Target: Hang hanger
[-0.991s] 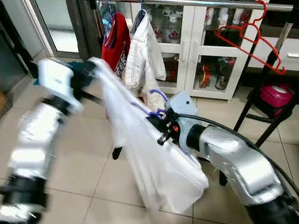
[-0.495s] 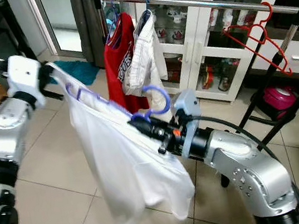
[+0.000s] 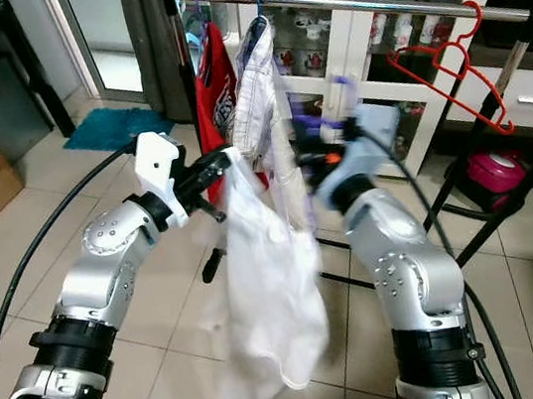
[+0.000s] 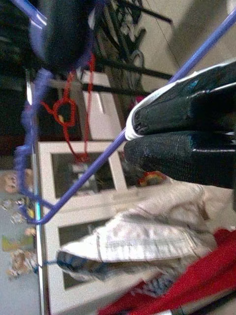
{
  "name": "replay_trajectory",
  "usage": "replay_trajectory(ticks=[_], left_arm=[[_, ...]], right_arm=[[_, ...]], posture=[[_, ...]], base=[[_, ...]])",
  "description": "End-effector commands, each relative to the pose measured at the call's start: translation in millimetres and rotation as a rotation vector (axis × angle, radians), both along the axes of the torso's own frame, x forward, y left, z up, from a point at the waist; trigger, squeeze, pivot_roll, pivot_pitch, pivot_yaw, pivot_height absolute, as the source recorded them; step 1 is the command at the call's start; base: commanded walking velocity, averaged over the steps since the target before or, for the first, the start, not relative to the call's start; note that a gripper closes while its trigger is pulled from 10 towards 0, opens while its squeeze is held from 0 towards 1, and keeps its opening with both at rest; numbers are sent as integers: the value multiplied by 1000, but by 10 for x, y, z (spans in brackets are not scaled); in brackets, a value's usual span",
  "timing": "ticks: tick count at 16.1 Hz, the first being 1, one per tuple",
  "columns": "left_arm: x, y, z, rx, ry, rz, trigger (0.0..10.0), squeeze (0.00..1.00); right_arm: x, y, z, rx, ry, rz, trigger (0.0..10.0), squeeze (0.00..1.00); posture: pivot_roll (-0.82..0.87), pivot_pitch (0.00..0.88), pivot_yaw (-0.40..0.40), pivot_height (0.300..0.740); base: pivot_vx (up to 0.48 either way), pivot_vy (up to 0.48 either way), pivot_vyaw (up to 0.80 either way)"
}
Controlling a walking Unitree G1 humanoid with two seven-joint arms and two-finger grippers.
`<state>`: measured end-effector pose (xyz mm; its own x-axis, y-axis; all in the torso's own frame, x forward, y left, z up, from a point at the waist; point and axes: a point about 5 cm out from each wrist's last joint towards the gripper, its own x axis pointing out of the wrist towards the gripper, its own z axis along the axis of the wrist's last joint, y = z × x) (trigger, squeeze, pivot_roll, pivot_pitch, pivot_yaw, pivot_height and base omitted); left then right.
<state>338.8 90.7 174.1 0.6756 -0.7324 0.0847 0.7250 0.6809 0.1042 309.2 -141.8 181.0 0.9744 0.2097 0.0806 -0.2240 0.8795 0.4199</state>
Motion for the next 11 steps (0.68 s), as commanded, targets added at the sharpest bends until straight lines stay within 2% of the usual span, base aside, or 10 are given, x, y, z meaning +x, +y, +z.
replay_trajectory(ticks=[1,2,4,6,7,8,9,10,11], left_arm=[[-92,-60,113,-64,-17,-72,0,0],[-168,-52,158,-130,-1,-96,0,0],[-192,-13,169,-150,15,-84,0,0],[-221,180,26,-46,70,26,0,0],[-224,339,-62,1,100,131,0,0],[-259,501,-144,21,131,237,0,0],[-316,645,-215,11,159,337,4980,0],[-373,728,-263,10,176,390,10000,0],[-428,769,-286,20,183,413,10000,0]], right_arm=[[41,-134,6,30,-7,-128,0,0],[34,-231,-46,26,6,-212,0,0],[15,-298,-55,-7,-12,-264,0,0],[-22,-366,-171,-58,28,-263,0,0],[-80,-347,-280,-140,86,-230,4510,0],[-170,-324,-348,-197,105,-185,10000,0],[-276,-307,-393,-244,117,-154,10000,0],[-361,-312,-437,-277,143,-159,10000,0],[-431,-315,-463,-299,151,-167,10000,0]], posture=[[-121,0,-4,740],[-121,0,-6,740],[-119,0,-5,740],[-106,0,-2,740],[-110,0,1,740],[-116,0,6,740],[-119,0,10,740],[-112,26,15,740],[-108,33,11,740]], base=[[0,0,0],[0,0,0],[0,0,0],[0,0,0],[0,0,0],[0,0,0],[0,0,0],[0,0,0],[0,0,-431]])
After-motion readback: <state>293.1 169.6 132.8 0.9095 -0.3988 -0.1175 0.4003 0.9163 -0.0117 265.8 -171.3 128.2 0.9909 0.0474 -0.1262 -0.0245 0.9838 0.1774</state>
